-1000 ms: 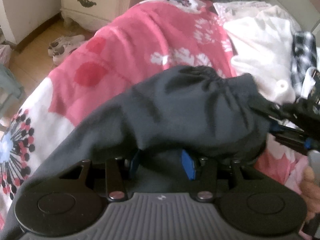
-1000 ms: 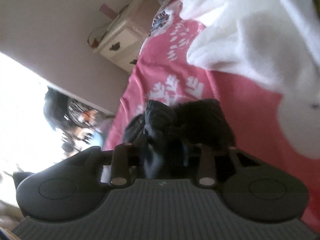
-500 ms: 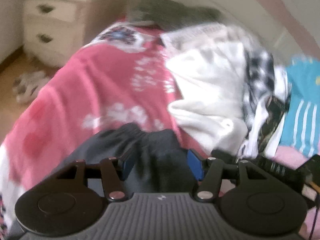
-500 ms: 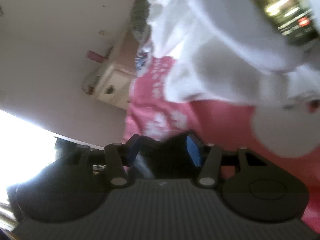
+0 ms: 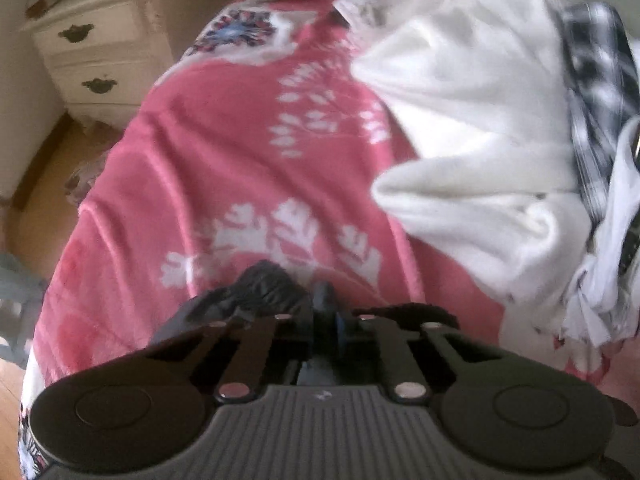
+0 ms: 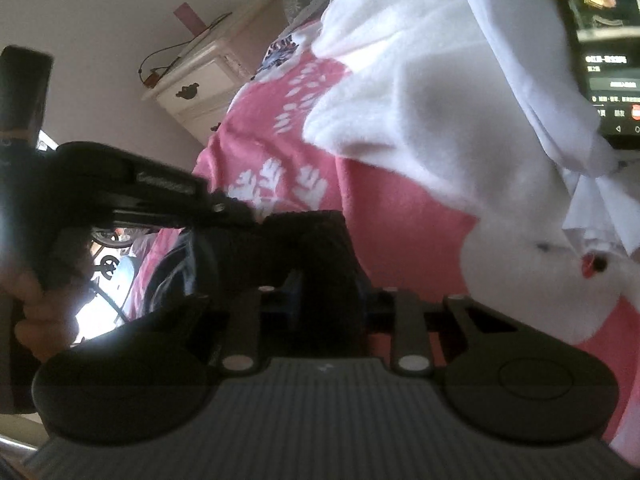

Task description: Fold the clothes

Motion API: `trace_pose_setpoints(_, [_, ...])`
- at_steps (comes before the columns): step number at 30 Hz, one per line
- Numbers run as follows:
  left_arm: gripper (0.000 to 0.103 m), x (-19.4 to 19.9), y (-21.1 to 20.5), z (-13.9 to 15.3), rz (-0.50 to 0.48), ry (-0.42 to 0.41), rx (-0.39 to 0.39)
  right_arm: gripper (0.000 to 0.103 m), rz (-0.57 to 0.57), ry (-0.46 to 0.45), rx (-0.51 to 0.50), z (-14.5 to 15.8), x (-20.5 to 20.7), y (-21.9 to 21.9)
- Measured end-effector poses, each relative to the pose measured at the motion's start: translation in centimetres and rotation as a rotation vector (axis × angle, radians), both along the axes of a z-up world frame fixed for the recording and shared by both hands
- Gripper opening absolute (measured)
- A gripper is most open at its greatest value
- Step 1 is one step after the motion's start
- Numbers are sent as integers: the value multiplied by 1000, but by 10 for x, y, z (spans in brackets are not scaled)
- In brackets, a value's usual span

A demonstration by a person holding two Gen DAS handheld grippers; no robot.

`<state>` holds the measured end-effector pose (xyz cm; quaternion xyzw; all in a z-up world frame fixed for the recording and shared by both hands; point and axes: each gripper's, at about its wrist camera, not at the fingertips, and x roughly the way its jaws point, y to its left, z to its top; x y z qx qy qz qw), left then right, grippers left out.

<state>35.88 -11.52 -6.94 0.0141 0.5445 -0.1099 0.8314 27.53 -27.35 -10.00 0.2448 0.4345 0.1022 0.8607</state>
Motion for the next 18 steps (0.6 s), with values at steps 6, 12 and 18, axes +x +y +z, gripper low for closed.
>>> trace_pose_setpoints(6, [7, -26, 40, 36, 75, -196, -190, 19, 4, -47, 24, 13, 0, -7])
trace_pose_setpoints(12, [7, -54, 79, 53, 168, -294, -308, 19, 181, -87, 80, 25, 14, 13])
trace_pose_setpoints(18, [7, -63, 100, 47, 218, -289, -311, 20, 275, -59, -17, 11, 39, 41])
